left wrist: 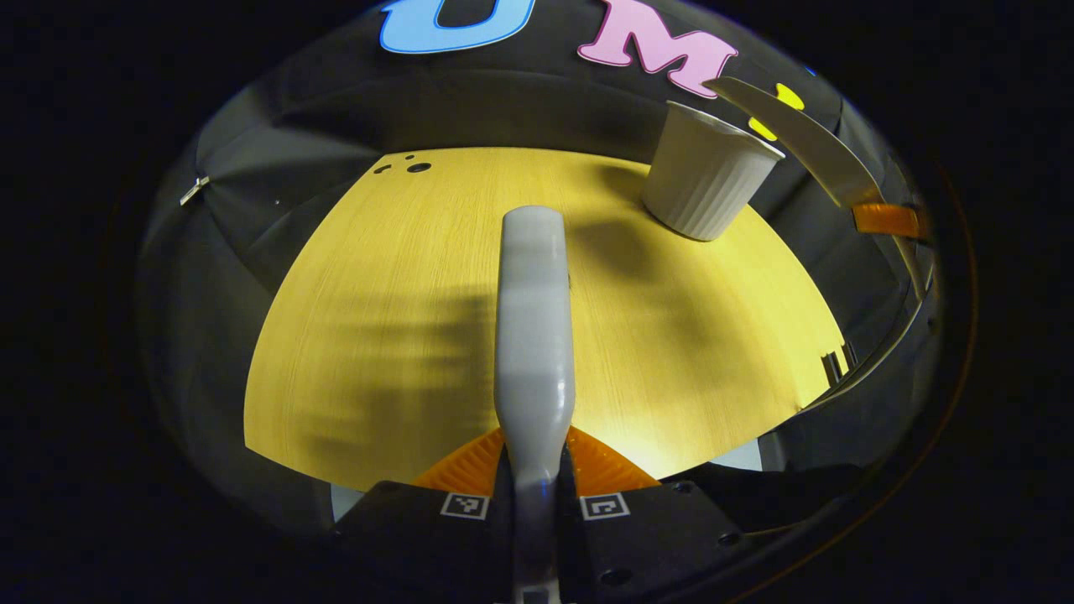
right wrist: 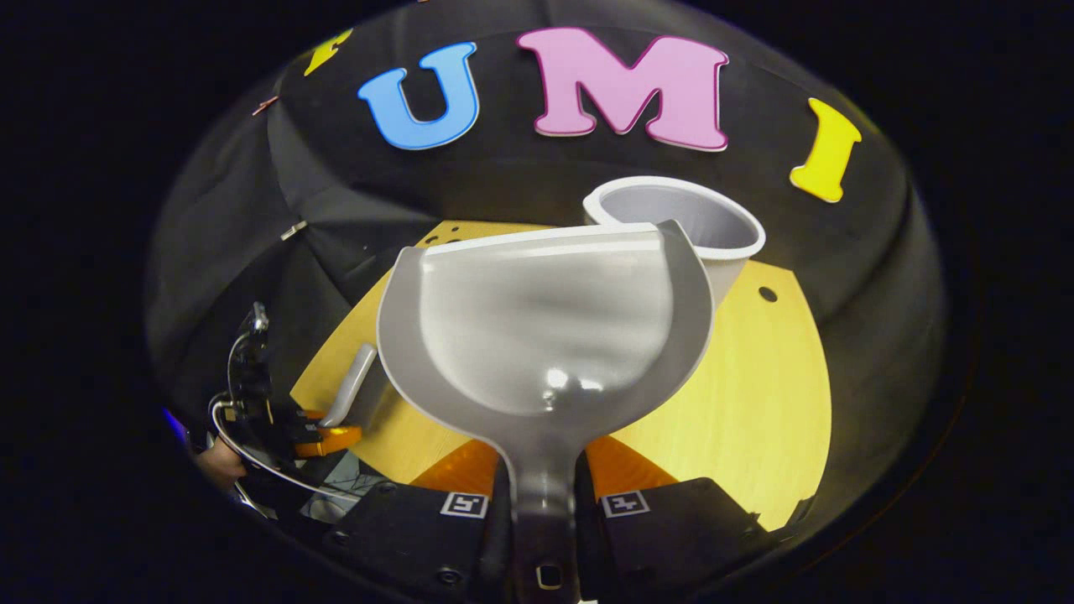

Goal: Pick up the small broom and dustpan from the desktop, sweep the trash into the dustpan with the broom, and then empty the trash into the garbage bin.

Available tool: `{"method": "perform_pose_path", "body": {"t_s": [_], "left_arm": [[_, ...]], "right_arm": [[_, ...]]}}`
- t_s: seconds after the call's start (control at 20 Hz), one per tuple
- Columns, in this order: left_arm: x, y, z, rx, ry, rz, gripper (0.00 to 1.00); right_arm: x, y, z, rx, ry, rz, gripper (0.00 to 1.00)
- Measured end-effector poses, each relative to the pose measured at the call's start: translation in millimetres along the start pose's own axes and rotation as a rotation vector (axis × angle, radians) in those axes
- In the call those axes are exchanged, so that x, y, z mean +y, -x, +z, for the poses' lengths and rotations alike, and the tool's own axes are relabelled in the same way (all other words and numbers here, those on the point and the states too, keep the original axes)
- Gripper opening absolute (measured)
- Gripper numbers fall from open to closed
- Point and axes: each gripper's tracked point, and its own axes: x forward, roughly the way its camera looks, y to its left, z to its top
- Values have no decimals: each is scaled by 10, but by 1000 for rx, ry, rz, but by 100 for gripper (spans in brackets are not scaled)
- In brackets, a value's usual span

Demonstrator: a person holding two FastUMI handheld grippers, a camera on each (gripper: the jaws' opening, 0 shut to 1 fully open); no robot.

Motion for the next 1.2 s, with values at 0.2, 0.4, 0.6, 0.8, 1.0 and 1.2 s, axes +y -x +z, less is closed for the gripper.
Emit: {"method": "perform_pose_path", "body": {"t_s": [0.2, 0.4, 0.6, 0.8, 1.0, 1.2], "left_arm": [[84, -135, 59, 12, 25, 8, 25], [152, -332, 131, 42, 40, 17, 29], [220, -506, 151, 82, 41, 23, 26], [207, -619, 188, 119, 14, 35, 25], [185, -687, 213, 150, -24, 37, 25], [146, -758, 200, 200, -64, 34, 26]], "right_arm": [[202, -249, -441, 92, -31, 36, 34], [220, -668, -818, 185, -63, 28, 34], [174, -1038, -1151, 277, -61, 4, 34], [126, -1240, -1335, 318, -100, -5, 41], [99, -1344, -1407, 328, -92, -34, 27], [122, -1393, -1419, 341, -76, -53, 35]]}}
